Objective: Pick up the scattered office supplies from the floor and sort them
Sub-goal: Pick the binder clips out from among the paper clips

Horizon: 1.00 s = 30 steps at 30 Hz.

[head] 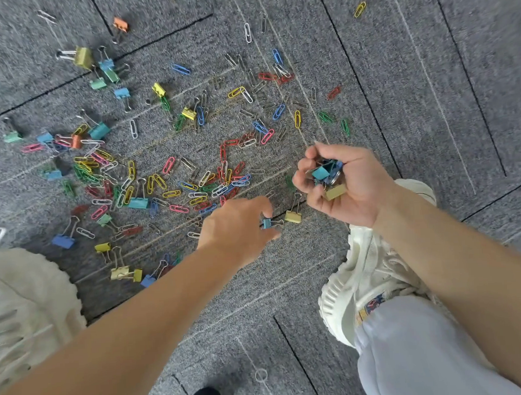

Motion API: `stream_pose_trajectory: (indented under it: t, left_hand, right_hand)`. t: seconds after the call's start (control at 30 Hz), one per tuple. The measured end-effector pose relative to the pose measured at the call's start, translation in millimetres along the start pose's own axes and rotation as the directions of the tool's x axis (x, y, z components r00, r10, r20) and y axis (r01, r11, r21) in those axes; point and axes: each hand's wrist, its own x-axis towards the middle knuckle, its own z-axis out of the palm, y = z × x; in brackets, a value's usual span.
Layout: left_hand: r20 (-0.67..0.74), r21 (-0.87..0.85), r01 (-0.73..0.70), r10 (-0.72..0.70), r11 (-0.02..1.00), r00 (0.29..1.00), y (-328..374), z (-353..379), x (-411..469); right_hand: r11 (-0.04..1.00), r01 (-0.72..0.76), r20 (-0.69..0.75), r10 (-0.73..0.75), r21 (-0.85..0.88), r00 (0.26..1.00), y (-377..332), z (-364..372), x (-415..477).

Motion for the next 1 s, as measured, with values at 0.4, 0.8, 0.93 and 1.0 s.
stream_pose_trajectory:
  t: [0.4, 0.8, 0.93, 1.0]
  left_hand:
    - [0.045, 0.136, -0.037, 0.031, 0.990, 0.999, -1.9, 7.3, 5.0]
    - [0.002, 0.091, -0.046, 0.046, 0.995, 0.999, -19.2, 11.6, 9.8]
    - [0.010, -0.025, -0.050, 0.051, 0.998, 0.999, -23.1, 9.0, 13.1]
    - [-0.011, -0.113, -0.039, 0.038, 0.993, 0.999, -24.1, 5.2, 15.7]
  right_hand:
    - [-0.524, -0.028, 0.007, -0.065, -0.851, 0.998, 13.5, 1.3, 4.0]
    - [-0.759, -0.018, 0.151, -0.153, -0.651, 0.977, 21.8, -0.3, 13.2]
    - [-0.758, -0.018, 0.142, -0.145, -0.652, 0.979, 20.7, 1.3, 15.5]
    - [-0.772, -0.029, 0.126, -0.140, -0.635, 0.982, 20.3, 1.9, 16.4]
